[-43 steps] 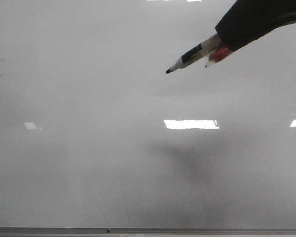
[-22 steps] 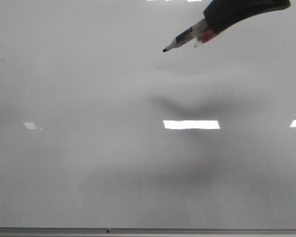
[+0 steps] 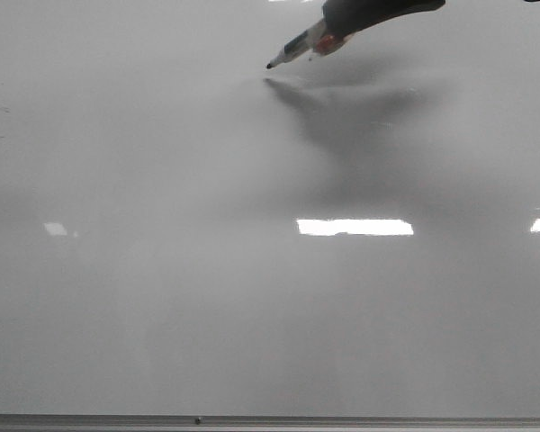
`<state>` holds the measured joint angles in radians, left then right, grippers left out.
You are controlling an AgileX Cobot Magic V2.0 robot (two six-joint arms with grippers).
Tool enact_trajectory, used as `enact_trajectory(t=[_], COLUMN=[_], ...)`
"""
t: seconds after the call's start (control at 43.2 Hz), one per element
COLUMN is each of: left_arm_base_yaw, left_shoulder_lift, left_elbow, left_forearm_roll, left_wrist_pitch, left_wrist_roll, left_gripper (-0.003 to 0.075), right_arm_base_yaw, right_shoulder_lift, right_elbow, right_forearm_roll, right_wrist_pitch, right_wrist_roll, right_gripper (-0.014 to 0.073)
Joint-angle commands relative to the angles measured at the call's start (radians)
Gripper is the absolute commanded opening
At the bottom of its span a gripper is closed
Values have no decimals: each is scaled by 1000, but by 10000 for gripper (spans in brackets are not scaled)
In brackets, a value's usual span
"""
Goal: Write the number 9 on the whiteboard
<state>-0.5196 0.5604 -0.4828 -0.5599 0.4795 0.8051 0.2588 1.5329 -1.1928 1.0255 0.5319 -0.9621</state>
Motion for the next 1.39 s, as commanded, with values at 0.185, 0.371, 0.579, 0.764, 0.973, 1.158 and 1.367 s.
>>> enact_trajectory(t=[0.185, 0.371, 0.579, 0.764, 0.973, 1.158, 1.367], left_arm_base_yaw=[2, 2, 2, 2, 2, 2, 2], left_shoulder_lift=[1, 1, 1, 1, 1, 1, 1], left_elbow=[-27, -27, -27, -27, -27, -27, -27], left_forearm_roll=[-28, -28, -28, -28, -28, -28, -28], left_wrist_pitch=[-64, -64, -64, -64, -64, -64, -64], left_wrist_roll=[-12, -12, -12, -12, -12, -12, -12], left_gripper=[-19, -19, -19, -19, -19, -19, -19], right_arm_base_yaw=[75, 108, 104, 65, 0, -38, -37], right_shoulder_lift=[78, 136, 155, 126, 51, 17, 17], right_elbow=[-164, -180, -132, -66, -66, -82, -128], right_forearm_roll=[49, 49, 5, -1, -5, -5, -5], right_wrist_pitch=[-27, 5, 51, 43, 35, 8, 19], right_wrist_roll=[-3, -3, -2, -2, -2, -2, -2], right_gripper=[-67, -67, -59, -58, -58, -58, -58])
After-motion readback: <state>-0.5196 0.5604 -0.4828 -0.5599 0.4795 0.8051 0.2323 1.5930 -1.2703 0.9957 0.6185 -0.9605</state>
